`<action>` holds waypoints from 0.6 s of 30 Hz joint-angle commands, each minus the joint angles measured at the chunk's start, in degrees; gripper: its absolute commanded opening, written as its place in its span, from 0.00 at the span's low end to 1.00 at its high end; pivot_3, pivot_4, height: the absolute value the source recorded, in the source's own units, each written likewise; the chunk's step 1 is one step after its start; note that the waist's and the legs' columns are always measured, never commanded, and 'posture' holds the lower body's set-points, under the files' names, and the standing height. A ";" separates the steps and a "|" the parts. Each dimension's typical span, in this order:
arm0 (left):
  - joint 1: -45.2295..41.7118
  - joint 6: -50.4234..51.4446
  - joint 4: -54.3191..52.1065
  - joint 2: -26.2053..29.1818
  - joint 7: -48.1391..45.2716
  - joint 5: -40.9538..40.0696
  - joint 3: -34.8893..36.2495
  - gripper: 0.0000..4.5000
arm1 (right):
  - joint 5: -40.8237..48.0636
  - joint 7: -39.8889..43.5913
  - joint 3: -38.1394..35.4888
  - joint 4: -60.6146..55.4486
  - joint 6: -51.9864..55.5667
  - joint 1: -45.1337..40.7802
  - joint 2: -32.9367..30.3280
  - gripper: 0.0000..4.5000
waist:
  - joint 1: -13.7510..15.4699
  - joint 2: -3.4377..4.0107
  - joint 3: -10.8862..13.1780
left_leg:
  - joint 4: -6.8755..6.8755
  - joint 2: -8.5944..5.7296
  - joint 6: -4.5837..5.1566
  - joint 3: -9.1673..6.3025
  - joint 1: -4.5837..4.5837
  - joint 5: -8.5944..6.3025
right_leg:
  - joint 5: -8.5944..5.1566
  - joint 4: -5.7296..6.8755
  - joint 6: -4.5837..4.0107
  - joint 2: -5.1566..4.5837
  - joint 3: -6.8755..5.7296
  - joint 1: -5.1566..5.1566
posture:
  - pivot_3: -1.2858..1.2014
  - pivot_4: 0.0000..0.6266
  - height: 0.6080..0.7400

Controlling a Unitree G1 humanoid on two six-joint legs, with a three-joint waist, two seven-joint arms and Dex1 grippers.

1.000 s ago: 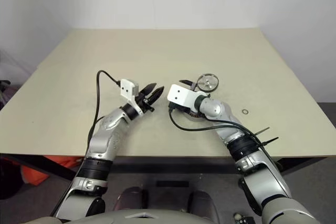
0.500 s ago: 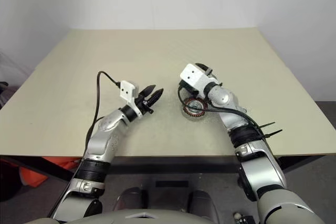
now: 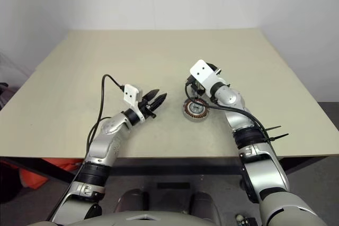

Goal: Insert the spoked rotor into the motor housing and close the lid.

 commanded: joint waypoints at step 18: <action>-3.13 -2.26 1.53 1.86 -1.63 -0.72 1.12 0.46 | 13.61 1.51 -13.57 -18.32 11.95 6.59 -1.63 1.00 | 0.35 0.00 0.00 | 0.01 0.00 0.01 0.01 0.03 0.00 | 0.00 0.01 0.00 -0.01 0.01 0.03 | 0.52 0.00 1.00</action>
